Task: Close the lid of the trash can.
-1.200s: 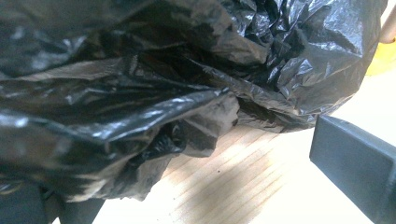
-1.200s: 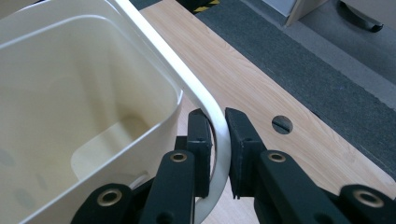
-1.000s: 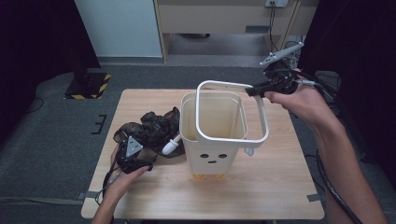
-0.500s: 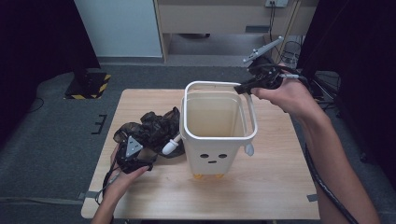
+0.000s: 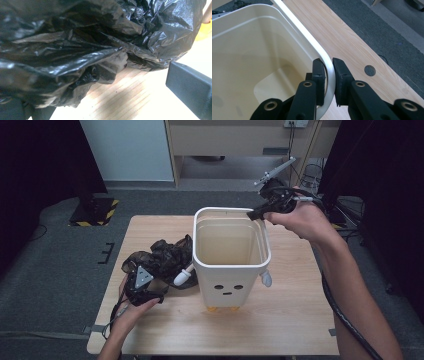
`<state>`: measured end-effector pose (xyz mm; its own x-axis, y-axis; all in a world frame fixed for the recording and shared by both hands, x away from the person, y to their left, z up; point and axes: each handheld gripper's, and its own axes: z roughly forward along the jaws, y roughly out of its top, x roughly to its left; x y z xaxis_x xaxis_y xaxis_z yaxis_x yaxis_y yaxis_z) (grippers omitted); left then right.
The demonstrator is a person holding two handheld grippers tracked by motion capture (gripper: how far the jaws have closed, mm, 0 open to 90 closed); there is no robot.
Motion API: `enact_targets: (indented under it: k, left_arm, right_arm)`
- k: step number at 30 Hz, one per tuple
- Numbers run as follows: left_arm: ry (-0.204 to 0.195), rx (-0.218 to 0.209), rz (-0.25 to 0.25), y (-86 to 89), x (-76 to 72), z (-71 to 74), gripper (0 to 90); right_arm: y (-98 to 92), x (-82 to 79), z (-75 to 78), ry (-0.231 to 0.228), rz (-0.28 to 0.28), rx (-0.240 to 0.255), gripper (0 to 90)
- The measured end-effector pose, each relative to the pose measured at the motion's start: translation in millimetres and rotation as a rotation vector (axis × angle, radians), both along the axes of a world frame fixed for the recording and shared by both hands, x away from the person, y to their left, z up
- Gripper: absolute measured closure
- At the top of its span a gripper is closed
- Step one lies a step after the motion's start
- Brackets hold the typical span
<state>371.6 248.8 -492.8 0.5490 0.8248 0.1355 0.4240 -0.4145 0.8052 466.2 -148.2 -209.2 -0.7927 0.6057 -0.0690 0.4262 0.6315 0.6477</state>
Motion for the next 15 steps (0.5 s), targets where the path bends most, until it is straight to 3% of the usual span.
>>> enact_targets:
  k: [15]
  left_arm:
    - [0.000,0.000,-0.003,-0.5,-0.1,-0.2,4.2]
  right_arm:
    - [7.6,2.4,1.1,0.014,0.003,-0.042,81.1]
